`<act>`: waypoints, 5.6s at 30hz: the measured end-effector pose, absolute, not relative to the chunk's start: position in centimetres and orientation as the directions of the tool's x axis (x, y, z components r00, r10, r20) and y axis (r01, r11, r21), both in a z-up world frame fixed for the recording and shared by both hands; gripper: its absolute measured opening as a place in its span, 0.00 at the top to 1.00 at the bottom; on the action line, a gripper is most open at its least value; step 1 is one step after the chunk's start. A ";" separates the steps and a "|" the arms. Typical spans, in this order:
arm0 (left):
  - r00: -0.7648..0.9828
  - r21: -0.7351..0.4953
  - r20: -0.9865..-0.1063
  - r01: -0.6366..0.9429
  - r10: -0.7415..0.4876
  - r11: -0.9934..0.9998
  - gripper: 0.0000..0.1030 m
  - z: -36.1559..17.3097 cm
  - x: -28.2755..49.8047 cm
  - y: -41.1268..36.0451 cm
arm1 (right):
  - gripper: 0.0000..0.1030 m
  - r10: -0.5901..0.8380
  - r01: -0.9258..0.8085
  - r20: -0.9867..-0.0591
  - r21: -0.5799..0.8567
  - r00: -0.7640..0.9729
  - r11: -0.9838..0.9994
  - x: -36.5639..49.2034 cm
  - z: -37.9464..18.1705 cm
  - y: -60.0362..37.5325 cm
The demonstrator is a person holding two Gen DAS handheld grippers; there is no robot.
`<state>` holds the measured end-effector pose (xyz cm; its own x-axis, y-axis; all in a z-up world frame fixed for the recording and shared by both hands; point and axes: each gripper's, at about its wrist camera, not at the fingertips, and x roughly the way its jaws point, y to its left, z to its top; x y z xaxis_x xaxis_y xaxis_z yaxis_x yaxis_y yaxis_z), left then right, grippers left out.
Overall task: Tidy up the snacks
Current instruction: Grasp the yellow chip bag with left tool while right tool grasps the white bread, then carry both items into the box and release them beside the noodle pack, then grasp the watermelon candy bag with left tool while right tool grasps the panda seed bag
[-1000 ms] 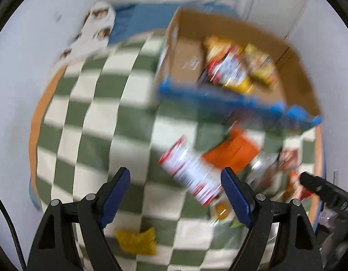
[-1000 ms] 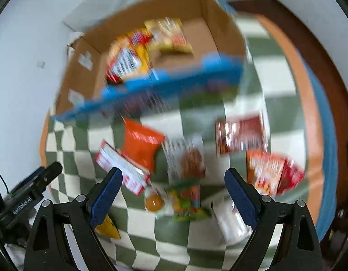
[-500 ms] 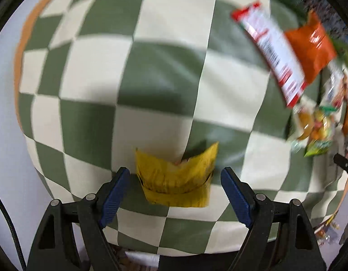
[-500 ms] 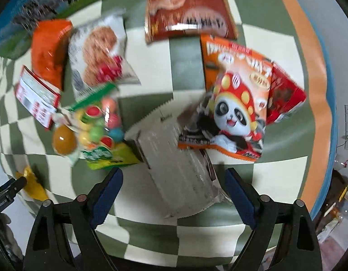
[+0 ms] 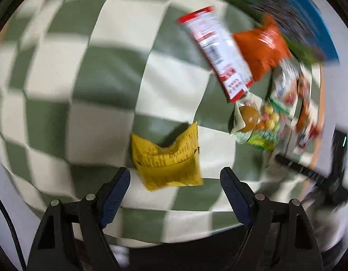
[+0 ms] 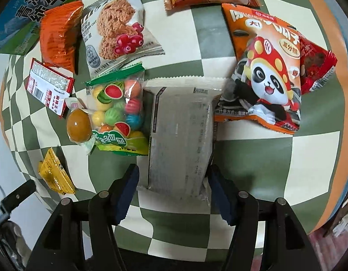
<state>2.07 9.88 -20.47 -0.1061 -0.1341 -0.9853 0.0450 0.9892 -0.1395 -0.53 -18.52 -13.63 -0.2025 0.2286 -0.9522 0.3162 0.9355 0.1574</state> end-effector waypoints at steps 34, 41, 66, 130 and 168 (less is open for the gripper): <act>-0.139 0.032 -0.986 0.374 0.090 0.927 0.50 -25.4 6.8 2.1 | 0.50 0.160 0.250 -0.969 0.110 -0.189 0.962 0.4 -14.4 -17.0; -0.199 -0.055 -0.979 0.052 -0.044 0.997 0.46 -25.8 8.6 6.5 | 0.50 0.149 0.217 -0.969 0.105 -0.195 0.971 -1.7 -12.1 -16.8; -0.056 -0.180 -0.983 0.092 -0.176 0.979 0.58 -13.5 6.4 2.5 | 0.45 0.297 0.313 -0.955 0.289 0.021 0.905 -2.1 -2.0 -18.5; 0.308 -0.027 -0.950 0.089 -0.053 0.996 0.17 -8.1 32.7 -0.7 | 0.08 0.029 0.128 -0.970 0.062 0.243 0.990 30.3 -0.2 -19.0; 0.133 -0.006 -0.991 0.025 -0.009 1.000 0.18 -12.5 11.2 0.7 | 0.08 0.117 0.368 -0.987 0.151 0.113 0.918 4.7 -4.3 -26.0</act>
<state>11.19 0.70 -12.49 0.1334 -0.0091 -0.9910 0.0252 0.9997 -0.0058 4.72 -25.95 -4.26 0.1127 0.1170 -0.9867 0.3678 0.9176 0.1509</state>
